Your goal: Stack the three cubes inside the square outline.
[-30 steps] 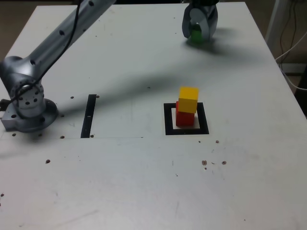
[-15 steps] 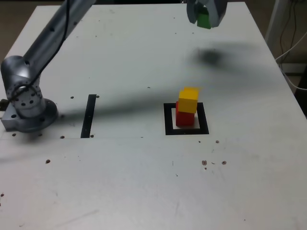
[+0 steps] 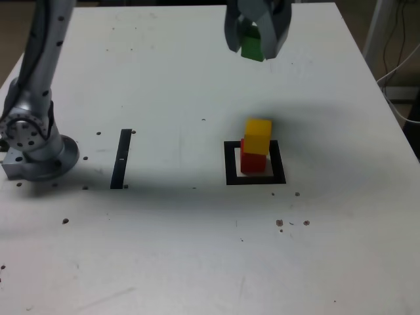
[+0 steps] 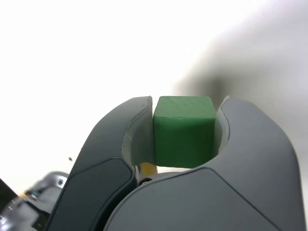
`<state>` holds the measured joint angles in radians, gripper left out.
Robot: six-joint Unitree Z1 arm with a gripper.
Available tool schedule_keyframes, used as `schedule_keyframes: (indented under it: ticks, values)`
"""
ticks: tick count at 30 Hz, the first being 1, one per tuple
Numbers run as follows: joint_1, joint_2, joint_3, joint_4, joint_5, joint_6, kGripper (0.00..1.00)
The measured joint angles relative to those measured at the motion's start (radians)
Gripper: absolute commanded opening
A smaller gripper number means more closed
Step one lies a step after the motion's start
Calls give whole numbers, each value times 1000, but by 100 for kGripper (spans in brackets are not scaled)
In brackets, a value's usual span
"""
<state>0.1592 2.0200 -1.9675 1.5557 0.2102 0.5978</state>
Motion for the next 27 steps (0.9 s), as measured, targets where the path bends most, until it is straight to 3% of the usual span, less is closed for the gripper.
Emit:
schedule_keyframes:
  ticks: [9, 18, 27]
  values:
    - [-109, -200, 203, -96, -70, -150, 21]
    - [-246, -149, 194, -116, -69, -294, 21]
    - [-256, -141, 252, -149, -100, -324, 21]
